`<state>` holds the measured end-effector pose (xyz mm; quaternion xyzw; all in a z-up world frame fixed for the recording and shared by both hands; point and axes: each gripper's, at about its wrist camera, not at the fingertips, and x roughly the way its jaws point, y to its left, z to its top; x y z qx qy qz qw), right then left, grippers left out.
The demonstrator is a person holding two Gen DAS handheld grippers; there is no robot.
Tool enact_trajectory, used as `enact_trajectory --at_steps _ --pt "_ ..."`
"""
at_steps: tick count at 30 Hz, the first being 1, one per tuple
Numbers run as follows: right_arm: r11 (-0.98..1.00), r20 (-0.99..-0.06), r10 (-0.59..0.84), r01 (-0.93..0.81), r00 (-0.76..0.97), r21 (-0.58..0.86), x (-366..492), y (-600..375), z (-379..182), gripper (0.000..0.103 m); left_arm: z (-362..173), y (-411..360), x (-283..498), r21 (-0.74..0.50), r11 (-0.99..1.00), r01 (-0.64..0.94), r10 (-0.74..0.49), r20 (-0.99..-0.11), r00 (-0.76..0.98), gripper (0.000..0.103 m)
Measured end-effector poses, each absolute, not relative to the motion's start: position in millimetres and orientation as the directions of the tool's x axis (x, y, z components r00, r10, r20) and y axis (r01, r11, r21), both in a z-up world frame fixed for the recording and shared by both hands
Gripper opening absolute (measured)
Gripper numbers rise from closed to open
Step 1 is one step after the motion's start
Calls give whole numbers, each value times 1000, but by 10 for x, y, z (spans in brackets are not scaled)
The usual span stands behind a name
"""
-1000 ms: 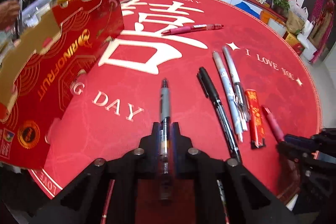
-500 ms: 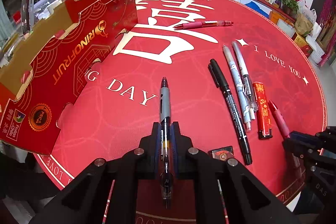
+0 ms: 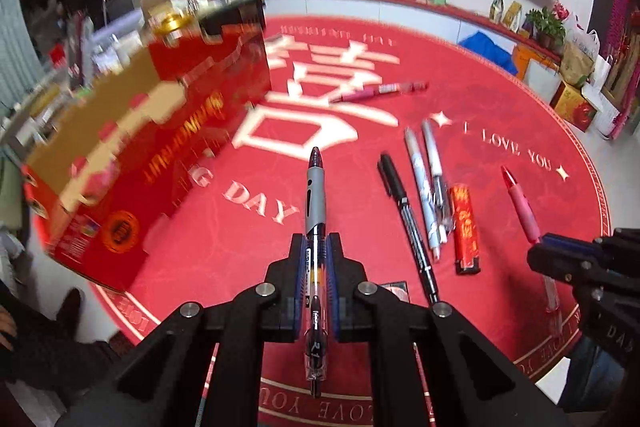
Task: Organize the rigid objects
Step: 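Carry grey-grip pen with left tool while right tool carries pink pen over box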
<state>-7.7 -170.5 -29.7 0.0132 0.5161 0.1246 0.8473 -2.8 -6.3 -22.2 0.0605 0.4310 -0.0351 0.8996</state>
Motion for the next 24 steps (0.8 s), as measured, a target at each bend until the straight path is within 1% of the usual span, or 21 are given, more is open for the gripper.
enact_trajectory --at_steps 4,24 --pt "956 -855 281 -210 435 207 -53 -1657 -195 11 -58 -41 -95 80 991 110 -13 -751 660 11" --pt "942 -822 303 -284 483 180 64 -1304 113 11 264 214 -178 61 997 51 4 -682 731 11"
